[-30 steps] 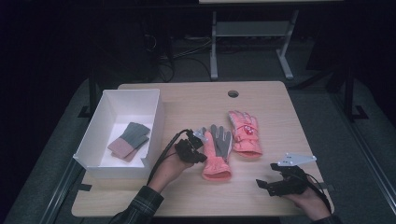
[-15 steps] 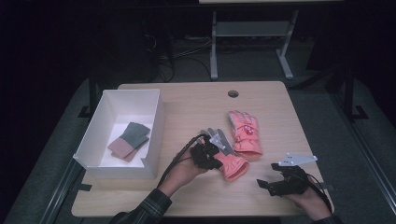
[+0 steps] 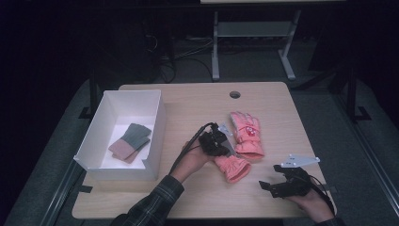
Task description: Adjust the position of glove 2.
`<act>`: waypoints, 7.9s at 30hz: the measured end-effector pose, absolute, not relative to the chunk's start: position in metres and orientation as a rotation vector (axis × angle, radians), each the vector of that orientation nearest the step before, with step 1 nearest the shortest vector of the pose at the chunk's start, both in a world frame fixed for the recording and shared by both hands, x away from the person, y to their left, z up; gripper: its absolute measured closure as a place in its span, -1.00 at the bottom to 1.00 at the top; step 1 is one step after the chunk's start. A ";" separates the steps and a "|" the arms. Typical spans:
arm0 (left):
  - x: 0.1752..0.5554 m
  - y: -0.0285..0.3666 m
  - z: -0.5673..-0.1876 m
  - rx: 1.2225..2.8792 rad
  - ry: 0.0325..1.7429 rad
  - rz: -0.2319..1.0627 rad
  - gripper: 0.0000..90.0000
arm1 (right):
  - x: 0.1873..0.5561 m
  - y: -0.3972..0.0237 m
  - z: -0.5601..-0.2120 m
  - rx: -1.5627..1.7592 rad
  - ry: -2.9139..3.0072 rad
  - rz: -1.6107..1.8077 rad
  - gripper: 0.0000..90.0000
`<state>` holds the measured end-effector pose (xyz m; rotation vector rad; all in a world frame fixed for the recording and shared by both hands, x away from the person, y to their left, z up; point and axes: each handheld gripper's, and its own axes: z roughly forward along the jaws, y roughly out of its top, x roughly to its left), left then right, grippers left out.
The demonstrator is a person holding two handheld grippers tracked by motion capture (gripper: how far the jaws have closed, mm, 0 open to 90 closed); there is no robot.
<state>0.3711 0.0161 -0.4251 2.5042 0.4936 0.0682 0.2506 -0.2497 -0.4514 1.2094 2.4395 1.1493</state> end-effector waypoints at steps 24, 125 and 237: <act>0.322 -0.007 -0.420 2.473 0.347 -0.070 0.99 | 0.250 -0.265 -0.446 1.234 2.381 1.162 -0.74; 0.284 0.134 -0.454 2.404 0.605 0.134 -0.62 | 0.406 -0.247 -0.408 1.183 2.589 0.911 0.33; 0.282 0.128 -0.455 2.409 0.582 0.131 -0.62 | 0.304 -0.138 -0.407 1.016 2.852 0.789 0.84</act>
